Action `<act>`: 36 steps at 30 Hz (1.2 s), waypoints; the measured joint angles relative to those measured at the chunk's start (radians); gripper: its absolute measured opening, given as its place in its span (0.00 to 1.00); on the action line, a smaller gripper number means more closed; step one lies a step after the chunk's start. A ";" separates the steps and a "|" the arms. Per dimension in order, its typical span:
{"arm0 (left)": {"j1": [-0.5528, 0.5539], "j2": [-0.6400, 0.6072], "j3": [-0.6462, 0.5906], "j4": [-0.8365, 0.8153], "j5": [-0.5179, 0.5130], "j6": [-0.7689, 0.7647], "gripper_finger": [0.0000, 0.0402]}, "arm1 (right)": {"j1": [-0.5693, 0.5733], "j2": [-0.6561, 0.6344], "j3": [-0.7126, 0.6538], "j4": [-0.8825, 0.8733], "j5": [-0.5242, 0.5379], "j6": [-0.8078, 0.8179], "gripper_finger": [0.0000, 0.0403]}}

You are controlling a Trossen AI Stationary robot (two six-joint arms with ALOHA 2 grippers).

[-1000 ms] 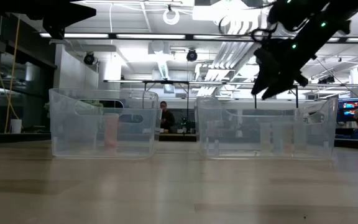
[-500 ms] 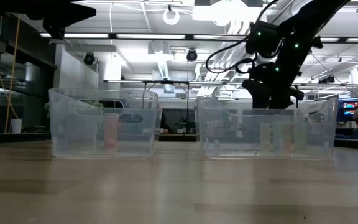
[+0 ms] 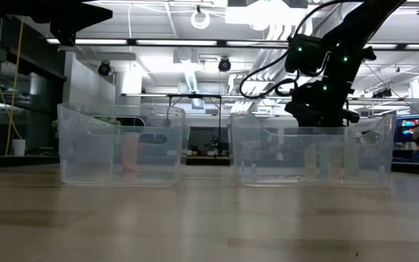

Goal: Pick and place medicine bottles into bin by pill shape (circle, oval)
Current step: Put the top yellow tablet bottle into the left transparent bin

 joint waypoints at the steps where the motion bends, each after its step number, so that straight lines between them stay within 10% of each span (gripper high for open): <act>1: 0.000 0.000 0.000 0.000 0.001 0.000 0.51 | 0.000 0.000 0.000 0.001 0.001 0.000 0.52; 25: 0.000 0.000 0.000 0.000 0.001 0.000 0.51 | 0.012 -0.077 0.000 0.015 0.005 -0.075 0.25; 36: 0.000 0.000 0.000 -0.008 0.001 0.000 0.51 | 0.287 -0.209 0.000 0.409 -0.042 -0.184 0.25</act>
